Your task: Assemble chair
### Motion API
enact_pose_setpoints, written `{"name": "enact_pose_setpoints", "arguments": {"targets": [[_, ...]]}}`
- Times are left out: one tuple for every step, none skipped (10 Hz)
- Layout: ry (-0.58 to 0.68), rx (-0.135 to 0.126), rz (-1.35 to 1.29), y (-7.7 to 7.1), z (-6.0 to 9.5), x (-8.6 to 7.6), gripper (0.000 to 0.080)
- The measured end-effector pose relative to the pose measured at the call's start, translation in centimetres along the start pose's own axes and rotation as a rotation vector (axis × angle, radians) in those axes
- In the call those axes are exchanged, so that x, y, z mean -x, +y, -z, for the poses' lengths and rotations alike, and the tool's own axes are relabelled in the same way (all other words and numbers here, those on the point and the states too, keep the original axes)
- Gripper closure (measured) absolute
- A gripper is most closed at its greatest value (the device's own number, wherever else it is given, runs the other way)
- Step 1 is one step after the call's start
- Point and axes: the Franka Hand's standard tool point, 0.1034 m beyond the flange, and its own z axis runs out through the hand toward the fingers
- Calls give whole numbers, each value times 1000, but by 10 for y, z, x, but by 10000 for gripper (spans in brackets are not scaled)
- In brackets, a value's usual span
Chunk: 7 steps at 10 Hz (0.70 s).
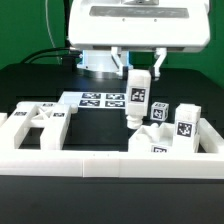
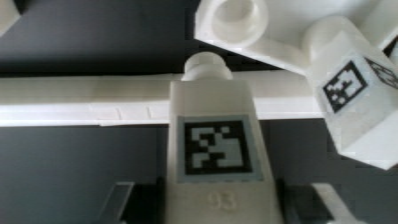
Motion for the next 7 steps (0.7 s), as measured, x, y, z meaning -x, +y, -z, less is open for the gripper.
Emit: {"name": "enact_pose_setpoints", "arguments": {"targets": [[0,2,3,2,0,0,512],[0,2,2,2,0,0,512],[-1,2,0,2,-1,1,512],[-4,-1,-23,2,-2,2,512],[-8,-6,-28,-5,-4,4,512],[-17,-6,-25,-6,-8,9,512],[-24,-5,-23,-6,-11,12,512]]}}
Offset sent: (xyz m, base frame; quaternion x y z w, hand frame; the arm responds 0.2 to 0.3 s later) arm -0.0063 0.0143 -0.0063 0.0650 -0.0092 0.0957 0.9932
